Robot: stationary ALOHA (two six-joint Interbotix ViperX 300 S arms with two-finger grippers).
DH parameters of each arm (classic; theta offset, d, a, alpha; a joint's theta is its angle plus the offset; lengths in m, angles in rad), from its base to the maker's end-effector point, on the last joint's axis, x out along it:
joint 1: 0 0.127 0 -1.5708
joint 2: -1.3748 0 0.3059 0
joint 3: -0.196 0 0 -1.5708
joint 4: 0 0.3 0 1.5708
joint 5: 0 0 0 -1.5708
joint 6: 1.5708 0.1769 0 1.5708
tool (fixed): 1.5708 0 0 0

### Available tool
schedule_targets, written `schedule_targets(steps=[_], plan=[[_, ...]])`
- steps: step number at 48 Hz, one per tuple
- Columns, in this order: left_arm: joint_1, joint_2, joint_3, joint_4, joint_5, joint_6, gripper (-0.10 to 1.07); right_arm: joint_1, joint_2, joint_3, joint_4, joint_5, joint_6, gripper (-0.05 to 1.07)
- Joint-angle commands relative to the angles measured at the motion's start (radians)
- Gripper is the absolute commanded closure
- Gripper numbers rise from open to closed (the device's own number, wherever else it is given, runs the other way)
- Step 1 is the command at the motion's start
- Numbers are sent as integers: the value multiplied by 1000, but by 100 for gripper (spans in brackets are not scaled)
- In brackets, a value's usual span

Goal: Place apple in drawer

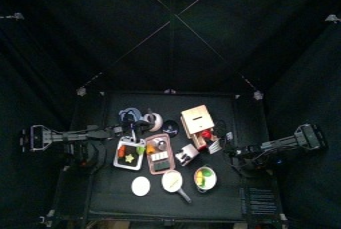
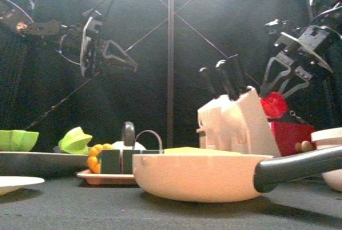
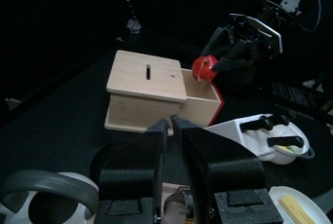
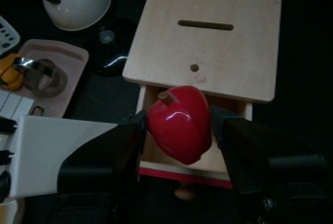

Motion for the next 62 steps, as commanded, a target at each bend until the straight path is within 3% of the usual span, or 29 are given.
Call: schedule_targets(steps=[1, 49, 62], plan=[[-2, -3, -11, -2, -9, 2, 39, -9, 0, -12, -5, -9, 2, 13], [3, 0, -11, 0, -11, 2, 39, -26, 2, -5, 35, -41, -5, 11], [2, 89, -51, -17, -9, 3, 39, -2, -15, 5, 54, -41, -8, 18]])
